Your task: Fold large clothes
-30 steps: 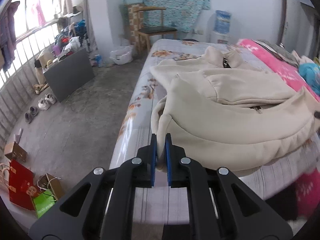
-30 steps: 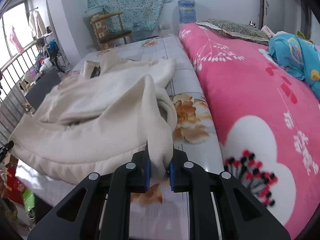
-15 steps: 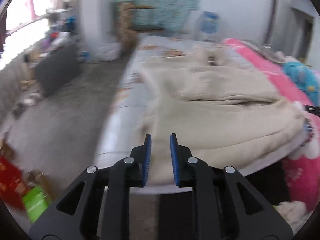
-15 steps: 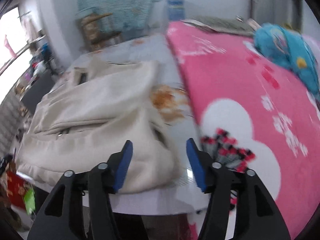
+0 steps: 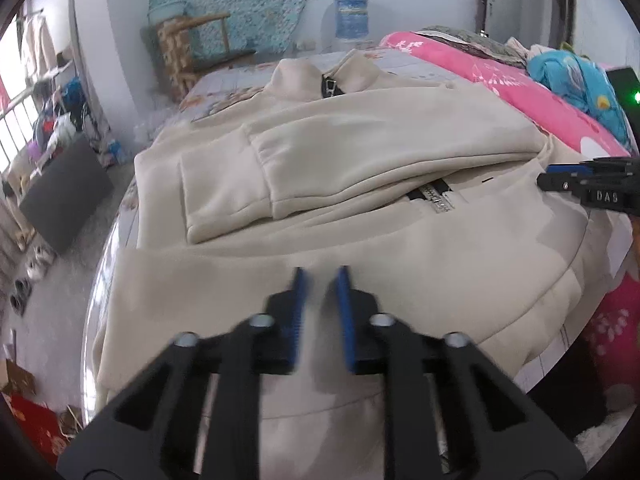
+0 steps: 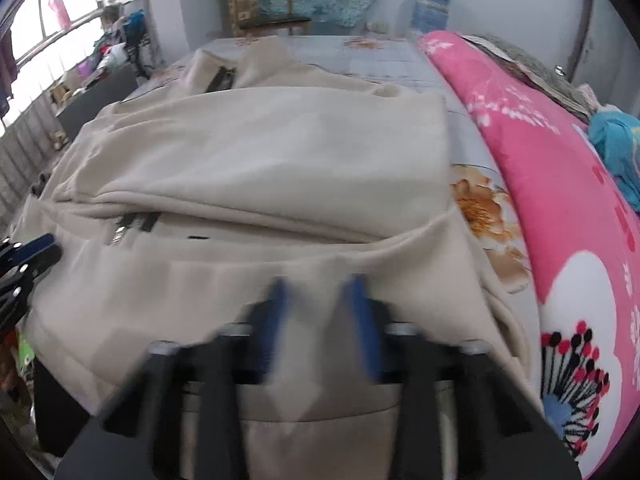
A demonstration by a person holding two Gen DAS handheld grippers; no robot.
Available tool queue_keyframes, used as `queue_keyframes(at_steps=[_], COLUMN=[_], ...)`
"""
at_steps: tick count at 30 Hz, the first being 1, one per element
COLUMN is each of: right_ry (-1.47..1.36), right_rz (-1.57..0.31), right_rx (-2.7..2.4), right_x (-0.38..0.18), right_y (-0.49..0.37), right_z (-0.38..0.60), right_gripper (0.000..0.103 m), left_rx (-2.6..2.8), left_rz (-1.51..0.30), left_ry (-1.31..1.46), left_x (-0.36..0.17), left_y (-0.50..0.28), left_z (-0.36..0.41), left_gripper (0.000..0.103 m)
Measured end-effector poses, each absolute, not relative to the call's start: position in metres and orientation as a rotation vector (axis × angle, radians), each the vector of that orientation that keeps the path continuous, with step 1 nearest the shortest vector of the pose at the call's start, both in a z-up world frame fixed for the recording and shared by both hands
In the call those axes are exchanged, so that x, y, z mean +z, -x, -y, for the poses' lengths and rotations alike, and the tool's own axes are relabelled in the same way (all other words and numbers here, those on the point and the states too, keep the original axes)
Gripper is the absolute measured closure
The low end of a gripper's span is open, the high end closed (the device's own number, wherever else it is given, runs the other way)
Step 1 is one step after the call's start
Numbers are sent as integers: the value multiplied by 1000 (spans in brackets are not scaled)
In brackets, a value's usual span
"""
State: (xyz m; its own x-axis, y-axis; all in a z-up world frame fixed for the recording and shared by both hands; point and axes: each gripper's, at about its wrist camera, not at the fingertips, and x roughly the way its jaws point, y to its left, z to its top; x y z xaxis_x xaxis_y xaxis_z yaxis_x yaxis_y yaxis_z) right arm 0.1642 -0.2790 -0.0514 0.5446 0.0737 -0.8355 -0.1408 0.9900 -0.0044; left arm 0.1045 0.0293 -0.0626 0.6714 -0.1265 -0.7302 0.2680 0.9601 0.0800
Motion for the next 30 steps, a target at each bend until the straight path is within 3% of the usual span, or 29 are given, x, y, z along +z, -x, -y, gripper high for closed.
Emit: queue_keyframes(at_steps=[10,17,23,30], right_ry=[82,143,174,7], right_rz=[-787,-867,-849,-787], right_rx=[87,56,38,159], right_x=[6,-49,-59,-15], right_y=[-151,-181,-182,-153], right_z=[272,264,262,277], right_gripper=[99,99,99,77], left_rx=[-171,-132,-93,-88], left_rz=[-636,-719,-688,-693], left_ry=[-183,-243,-335,-338], left_x=[-10,-63,-68,-67], left_y=[-98,-116,-113,-114], left_z=[-39,-27,-18,-17], left_gripper=[102,102,101,101])
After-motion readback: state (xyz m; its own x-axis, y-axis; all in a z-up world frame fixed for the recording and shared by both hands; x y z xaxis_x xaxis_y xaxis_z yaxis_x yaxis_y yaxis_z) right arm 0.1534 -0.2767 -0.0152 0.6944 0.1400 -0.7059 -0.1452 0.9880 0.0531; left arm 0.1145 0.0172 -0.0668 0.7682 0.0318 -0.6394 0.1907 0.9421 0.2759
